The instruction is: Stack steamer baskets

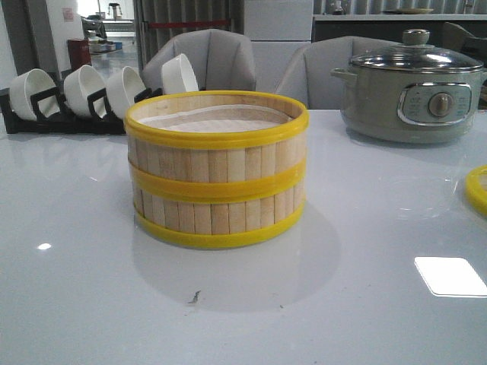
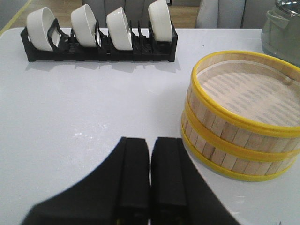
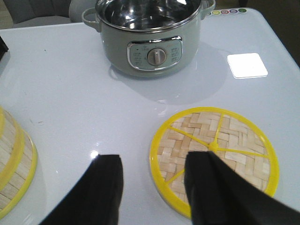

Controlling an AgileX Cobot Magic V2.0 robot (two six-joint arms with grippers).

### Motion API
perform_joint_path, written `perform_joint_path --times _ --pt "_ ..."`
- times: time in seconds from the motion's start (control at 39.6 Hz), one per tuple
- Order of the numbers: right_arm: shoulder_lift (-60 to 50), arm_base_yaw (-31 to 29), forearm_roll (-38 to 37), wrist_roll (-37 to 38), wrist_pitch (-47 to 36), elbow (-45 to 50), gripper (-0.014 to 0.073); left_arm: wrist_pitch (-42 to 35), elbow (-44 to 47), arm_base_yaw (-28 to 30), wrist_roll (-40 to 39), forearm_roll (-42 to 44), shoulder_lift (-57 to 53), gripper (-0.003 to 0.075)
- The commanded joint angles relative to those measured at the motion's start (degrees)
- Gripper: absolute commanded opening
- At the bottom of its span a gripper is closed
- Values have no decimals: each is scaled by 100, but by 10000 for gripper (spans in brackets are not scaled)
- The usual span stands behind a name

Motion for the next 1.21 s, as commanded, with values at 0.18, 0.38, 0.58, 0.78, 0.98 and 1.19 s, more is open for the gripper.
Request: perform_joint_path --times 0.18,0.38,0.58,0.78,0.98,1.19 --pt "-25 5 -7 -42 -385 -188 421 -771 -36 7 -147 -21 -9 94" --pt "-25 5 -7 -42 -332 -188 421 -771 -19 98 -147 46 -9 94" --pt "-25 5 -7 -42 -332 -188 421 -918 158 464 -147 35 -9 94" --pt "-25 5 -7 -42 -332 -188 421 -1046 211 473 -147 1 -9 94" --pt "-25 5 -7 -42 -332 -188 421 -954 211 473 -147 1 -9 94" --pt "-25 5 -7 -42 -331 -188 420 -954 211 473 -137 23 -9 94"
